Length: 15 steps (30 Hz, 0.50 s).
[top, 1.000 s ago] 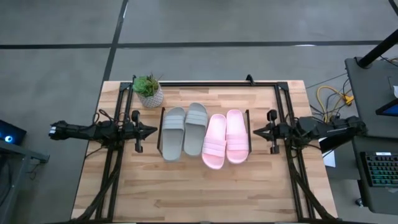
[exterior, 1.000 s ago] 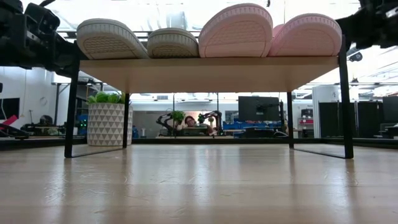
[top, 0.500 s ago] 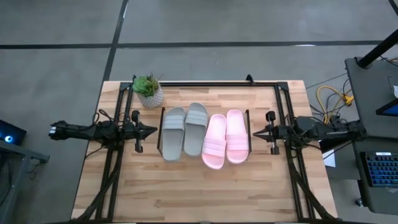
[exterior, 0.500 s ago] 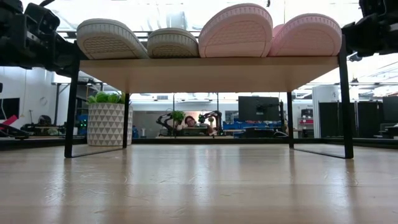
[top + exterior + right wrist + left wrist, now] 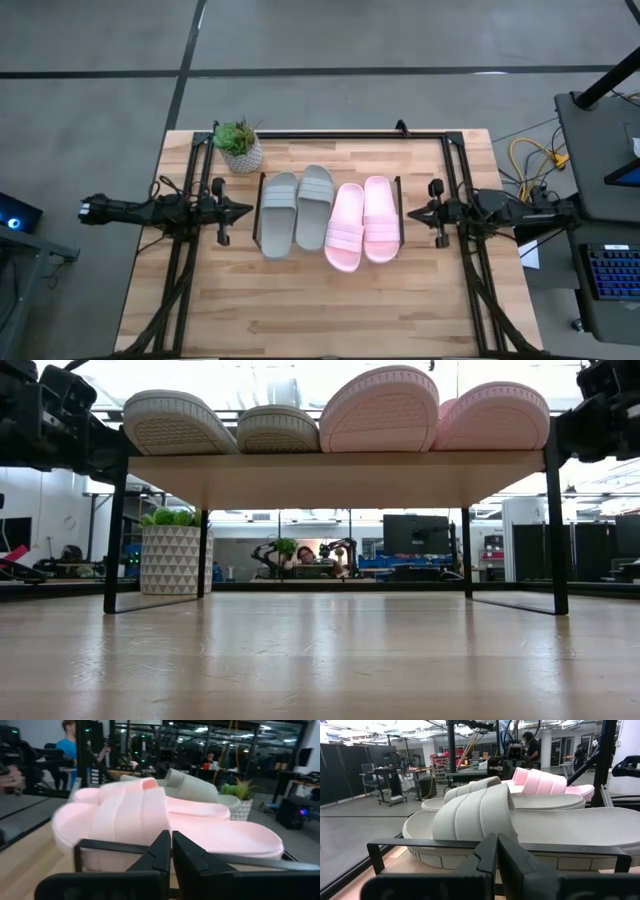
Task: Pick and place slides into the shelf
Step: Return to Home Position
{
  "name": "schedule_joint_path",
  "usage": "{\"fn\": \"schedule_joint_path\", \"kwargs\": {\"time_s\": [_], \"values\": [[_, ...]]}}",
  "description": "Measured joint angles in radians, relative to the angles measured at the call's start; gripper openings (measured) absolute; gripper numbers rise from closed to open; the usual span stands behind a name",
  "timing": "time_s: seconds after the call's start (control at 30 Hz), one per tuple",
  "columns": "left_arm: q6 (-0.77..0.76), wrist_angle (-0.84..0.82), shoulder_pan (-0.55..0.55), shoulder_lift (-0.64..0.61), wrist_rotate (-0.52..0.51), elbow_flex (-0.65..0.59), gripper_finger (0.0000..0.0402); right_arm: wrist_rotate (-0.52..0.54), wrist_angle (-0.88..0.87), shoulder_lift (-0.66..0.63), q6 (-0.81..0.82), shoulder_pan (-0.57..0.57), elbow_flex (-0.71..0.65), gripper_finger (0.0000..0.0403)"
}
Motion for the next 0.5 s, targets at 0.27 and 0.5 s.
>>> {"fn": "schedule_joint_path", "kwargs": {"time_s": [0.27, 0.5], "values": [[-0.002, 0.000, -0.001, -0.001, 0.006, 0.000, 0.0000, 0.023, 0.002, 0.000, 0.025, 0.000, -0.030, 0.0009], [-0.003, -0.002, -0.001, -0.003, 0.041, 0.000, 0.0000, 0.020, 0.001, 0.002, 0.019, 0.000, -0.030, 0.0009]]}}
